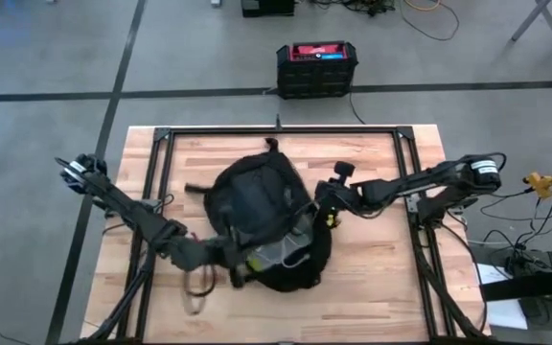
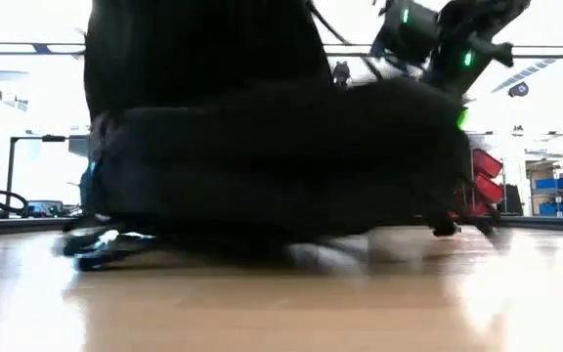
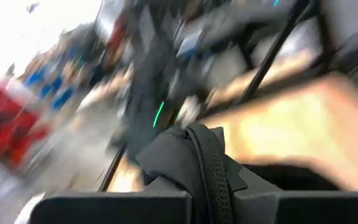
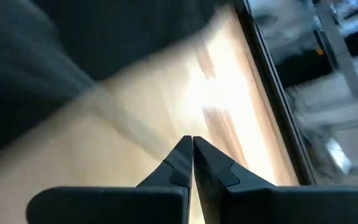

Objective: Unpack backpack
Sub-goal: Open the black backpack

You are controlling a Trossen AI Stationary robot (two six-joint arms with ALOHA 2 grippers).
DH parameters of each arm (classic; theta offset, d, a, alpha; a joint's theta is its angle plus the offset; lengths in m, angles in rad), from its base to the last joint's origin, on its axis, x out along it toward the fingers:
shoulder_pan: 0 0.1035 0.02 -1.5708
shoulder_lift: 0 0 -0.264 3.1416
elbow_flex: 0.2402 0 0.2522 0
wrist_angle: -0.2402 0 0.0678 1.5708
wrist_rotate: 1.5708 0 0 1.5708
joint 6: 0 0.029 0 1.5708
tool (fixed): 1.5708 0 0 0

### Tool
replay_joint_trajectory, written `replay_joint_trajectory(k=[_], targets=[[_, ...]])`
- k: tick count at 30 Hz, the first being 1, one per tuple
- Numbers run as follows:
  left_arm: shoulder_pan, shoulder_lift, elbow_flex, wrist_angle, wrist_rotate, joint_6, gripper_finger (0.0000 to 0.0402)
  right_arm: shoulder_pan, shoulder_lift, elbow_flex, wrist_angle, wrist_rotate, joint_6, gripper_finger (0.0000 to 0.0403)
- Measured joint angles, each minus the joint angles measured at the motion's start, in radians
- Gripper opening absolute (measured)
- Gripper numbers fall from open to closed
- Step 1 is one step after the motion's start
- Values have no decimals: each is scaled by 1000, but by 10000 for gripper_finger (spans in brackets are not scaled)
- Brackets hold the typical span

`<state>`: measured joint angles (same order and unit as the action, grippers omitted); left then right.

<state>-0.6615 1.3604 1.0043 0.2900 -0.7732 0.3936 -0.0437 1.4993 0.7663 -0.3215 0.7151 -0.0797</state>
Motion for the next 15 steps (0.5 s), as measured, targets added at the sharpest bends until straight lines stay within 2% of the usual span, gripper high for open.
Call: replay_joint_trajectory(k=[5,9,15], targets=[[-5,-39,-88,305,222,156,0,-79,12,-15,5,1,-52,2],[-4,-86,-153,380,170,192,0,-150,2,-43,-9,1,-47,1],[96,-143,-257,494,87,188,0,-165,-57,-38,-49,-23,-110,1]])
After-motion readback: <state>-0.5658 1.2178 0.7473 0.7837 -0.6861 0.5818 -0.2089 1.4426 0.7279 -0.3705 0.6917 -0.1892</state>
